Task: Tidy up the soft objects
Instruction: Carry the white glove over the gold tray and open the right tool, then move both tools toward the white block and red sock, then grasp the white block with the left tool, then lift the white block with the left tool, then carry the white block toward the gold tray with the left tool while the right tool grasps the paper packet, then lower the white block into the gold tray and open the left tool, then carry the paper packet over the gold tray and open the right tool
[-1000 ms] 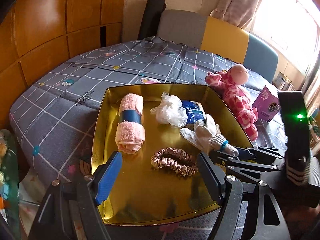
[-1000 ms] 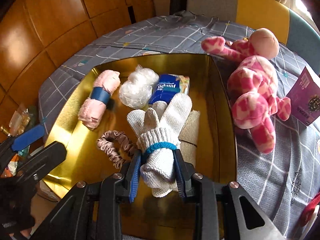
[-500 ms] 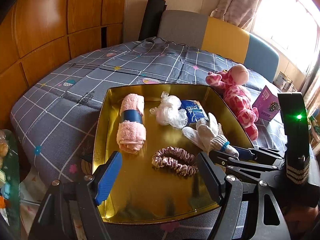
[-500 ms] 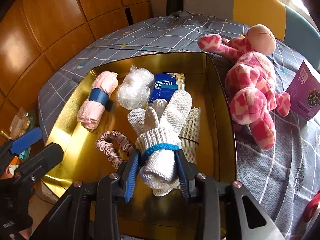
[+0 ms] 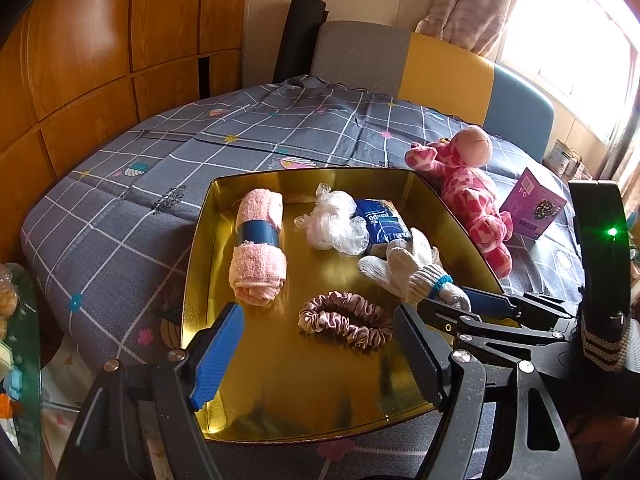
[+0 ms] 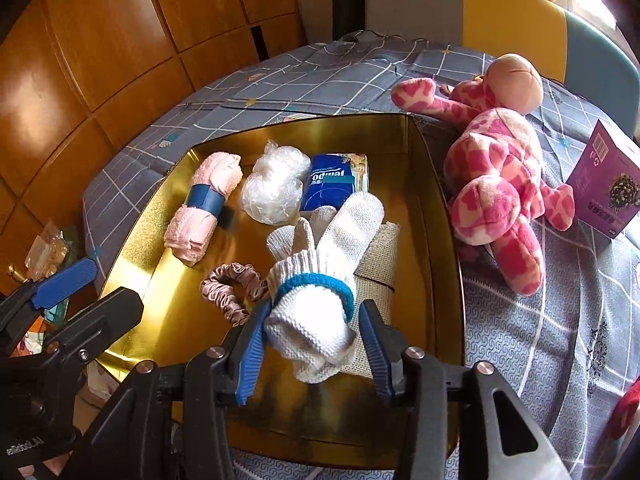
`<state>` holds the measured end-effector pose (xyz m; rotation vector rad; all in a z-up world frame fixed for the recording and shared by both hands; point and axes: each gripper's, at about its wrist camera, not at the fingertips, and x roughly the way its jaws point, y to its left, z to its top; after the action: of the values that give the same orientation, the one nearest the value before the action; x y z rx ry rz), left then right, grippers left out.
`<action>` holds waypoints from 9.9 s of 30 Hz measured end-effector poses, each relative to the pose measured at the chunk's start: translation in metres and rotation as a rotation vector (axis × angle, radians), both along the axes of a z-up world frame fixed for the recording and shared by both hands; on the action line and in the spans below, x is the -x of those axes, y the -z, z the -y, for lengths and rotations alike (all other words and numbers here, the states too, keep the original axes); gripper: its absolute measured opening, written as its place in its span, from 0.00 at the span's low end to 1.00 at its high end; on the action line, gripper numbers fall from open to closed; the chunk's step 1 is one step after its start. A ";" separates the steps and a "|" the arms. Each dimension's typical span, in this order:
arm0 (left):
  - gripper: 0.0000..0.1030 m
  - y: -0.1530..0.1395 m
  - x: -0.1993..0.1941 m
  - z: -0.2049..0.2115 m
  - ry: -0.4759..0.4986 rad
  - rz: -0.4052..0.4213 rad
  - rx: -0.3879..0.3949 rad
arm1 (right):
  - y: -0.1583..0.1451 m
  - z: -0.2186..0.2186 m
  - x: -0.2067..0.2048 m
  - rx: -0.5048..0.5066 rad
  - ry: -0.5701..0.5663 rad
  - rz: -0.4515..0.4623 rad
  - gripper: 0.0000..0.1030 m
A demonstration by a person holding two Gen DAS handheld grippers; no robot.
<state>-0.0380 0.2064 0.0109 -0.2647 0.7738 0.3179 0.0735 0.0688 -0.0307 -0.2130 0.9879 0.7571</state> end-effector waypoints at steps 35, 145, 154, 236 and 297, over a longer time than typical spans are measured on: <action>0.75 -0.015 -0.021 0.057 0.164 0.018 -0.046 | -0.050 0.181 -0.018 -0.016 0.329 0.136 0.45; 0.75 0.017 -0.138 0.254 0.754 -0.233 -0.079 | -0.029 0.453 -0.004 -0.204 0.960 -0.108 0.45; 0.85 0.030 -0.144 0.314 1.405 -0.283 -0.560 | -0.029 0.452 -0.004 -0.216 0.935 -0.112 0.45; 0.69 -0.030 -0.051 0.138 0.561 -0.002 0.029 | 0.049 0.371 -0.065 0.204 0.912 -0.246 0.70; 0.89 0.005 -0.003 -0.019 -0.026 -0.038 0.045 | -0.063 0.141 -0.010 -0.030 0.213 0.109 0.55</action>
<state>-0.0349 0.2255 0.0060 -0.3119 0.8161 0.3310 0.0839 -0.0717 0.0326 -0.1195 0.8800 0.5593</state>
